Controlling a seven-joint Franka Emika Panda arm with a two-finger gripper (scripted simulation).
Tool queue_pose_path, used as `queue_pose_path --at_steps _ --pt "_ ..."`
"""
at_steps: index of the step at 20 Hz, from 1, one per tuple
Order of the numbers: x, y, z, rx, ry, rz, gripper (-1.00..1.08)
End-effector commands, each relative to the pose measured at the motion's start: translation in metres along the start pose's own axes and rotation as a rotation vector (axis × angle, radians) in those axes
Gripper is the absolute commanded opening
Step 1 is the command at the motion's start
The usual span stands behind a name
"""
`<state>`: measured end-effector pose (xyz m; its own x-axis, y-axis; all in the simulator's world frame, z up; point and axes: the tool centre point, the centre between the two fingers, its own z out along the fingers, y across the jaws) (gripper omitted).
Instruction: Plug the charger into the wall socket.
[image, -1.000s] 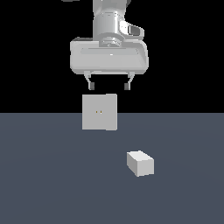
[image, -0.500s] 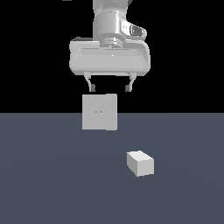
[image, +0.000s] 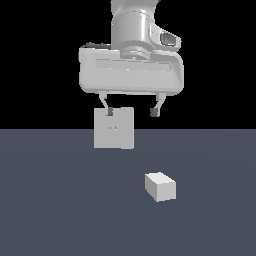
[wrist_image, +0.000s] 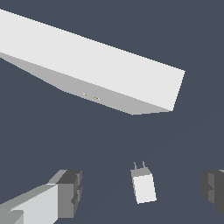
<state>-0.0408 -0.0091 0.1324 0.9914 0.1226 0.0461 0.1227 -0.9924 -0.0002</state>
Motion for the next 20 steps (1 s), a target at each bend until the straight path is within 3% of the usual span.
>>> queue_pose_path --at_steps 1,10,20 --pt "-0.013 0.004 0.011 0.001 0.011 -0.026 1.0" --pt "-0.053 0.02 0.047 0.007 0.047 -0.112 1.0" --pt "-0.07 0.03 0.067 0.011 0.065 -0.155 1.0"
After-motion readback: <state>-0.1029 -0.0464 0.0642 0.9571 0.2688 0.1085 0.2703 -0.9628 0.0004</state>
